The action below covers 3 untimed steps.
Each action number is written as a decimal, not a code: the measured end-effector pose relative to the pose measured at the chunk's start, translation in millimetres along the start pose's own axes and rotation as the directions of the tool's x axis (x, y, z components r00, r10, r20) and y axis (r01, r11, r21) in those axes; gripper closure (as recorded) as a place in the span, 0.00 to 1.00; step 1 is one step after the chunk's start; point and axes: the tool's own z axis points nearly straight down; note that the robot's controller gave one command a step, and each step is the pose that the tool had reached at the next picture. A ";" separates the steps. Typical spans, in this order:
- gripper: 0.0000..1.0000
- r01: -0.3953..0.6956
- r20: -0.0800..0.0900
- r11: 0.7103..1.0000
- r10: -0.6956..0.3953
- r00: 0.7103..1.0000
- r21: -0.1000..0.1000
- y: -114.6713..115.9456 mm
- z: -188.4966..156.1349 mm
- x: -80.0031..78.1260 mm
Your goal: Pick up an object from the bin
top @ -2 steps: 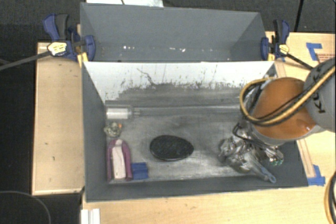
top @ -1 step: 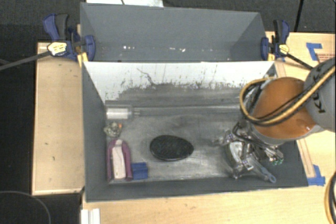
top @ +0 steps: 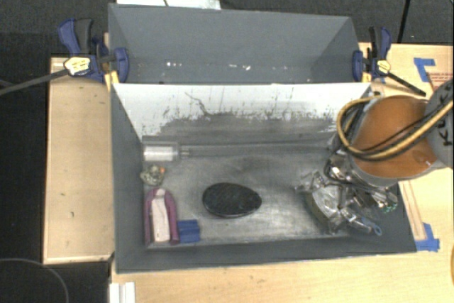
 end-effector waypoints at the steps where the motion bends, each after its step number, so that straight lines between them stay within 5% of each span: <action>1: 0.00 -0.204 0.001 0.979 0.204 0.979 -0.001 -45.1 -28.1 20.4; 2: 0.00 0.160 0.003 0.987 -0.160 0.987 -0.022 -40.5 8.2 14.2; 3: 0.00 0.015 0.004 1.000 -0.015 1.000 0.001 -69.3 -30.0 -31.2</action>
Offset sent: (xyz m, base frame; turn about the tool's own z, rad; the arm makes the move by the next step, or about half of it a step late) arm 0.0016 -0.0496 0.0272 0.2048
